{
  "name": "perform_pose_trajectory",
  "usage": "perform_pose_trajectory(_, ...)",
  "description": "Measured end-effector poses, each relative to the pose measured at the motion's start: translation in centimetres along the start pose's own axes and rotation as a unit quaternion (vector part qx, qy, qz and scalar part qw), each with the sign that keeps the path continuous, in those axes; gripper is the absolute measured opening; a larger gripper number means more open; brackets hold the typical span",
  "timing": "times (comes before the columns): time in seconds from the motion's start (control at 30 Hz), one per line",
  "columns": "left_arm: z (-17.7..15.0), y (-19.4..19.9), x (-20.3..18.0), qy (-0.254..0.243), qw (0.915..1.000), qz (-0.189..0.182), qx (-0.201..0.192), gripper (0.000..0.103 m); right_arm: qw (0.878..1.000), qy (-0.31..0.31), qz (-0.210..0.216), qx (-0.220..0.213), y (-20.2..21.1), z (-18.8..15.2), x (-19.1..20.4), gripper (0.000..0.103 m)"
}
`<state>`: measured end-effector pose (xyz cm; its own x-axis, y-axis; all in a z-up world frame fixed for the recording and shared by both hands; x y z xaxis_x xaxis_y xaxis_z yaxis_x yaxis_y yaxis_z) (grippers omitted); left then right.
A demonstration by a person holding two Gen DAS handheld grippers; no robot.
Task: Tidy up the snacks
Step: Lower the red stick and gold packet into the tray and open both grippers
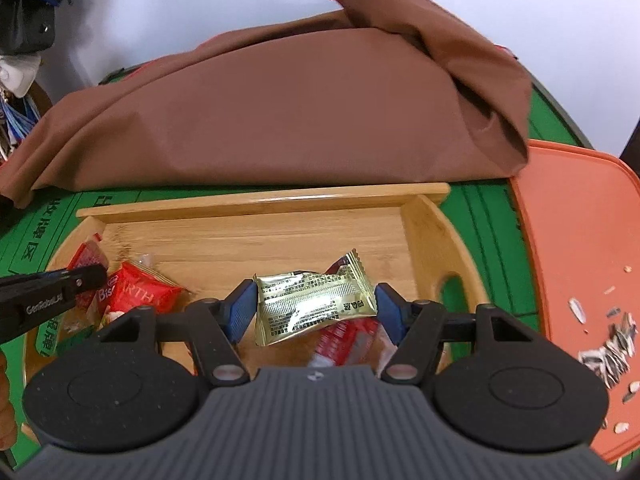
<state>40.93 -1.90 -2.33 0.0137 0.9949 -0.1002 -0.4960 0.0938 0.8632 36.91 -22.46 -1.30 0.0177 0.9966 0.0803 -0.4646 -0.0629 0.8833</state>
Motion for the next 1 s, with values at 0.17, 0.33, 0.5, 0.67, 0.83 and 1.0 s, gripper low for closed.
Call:
perform_pose_trajectory(0.17, 0.4, -0.9, -0.1, -0.001, 1.0, 0.001, 0.008, 0.006, 1.0, 0.023, -0.005, 0.006, -1.2, 0.3, 1.4, 0.067)
perform_pose_trajectory(0.33, 0.4, -1.0, -0.3, -0.005, 1.0, -0.001, 0.005, 0.006, 0.999, 0.037, -0.003, 0.014, -2.2, 0.2, 2.3, 0.067)
perform_pose_trajectory(0.5, 0.4, -1.1, -0.5, -0.011, 0.9999, -0.003, 0.002, 0.006, 0.999, 0.04, -0.002, 0.018, -2.6, -0.1, 2.6, 0.067)
perform_pose_trajectory(0.67, 0.3, -1.1, -0.8, -0.015, 0.9999, -0.003, -0.004, 0.007, 0.999, 0.04, 0.003, 0.018, -2.7, -0.1, 2.6, 0.069)
perform_pose_trajectory(0.83, 0.1, -0.9, -0.9, -0.013, 0.9999, -0.002, -0.006, 0.018, 0.999, 0.037, 0.015, 0.012, -2.4, -0.2, 2.8, 0.08)
perform_pose_trajectory(1.0, -0.3, 0.2, -0.8, -0.019, 0.9996, 0.004, -0.019, 0.042, 0.999, 0.041, 0.018, 0.004, -1.1, -0.8, 2.9, 0.087)
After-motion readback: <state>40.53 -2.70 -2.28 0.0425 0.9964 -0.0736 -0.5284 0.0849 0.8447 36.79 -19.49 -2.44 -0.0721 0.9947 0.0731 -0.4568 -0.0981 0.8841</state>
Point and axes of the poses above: each gripper's, at about its wrist camera, not at the fingertips, and y roughly against the way its jaws point, x to its left, z to its top, the point moved 8 cm from there along -y, roughly the way its jaws point, and after that the axes turned 8 degrees about x, right-handed, at the moved point
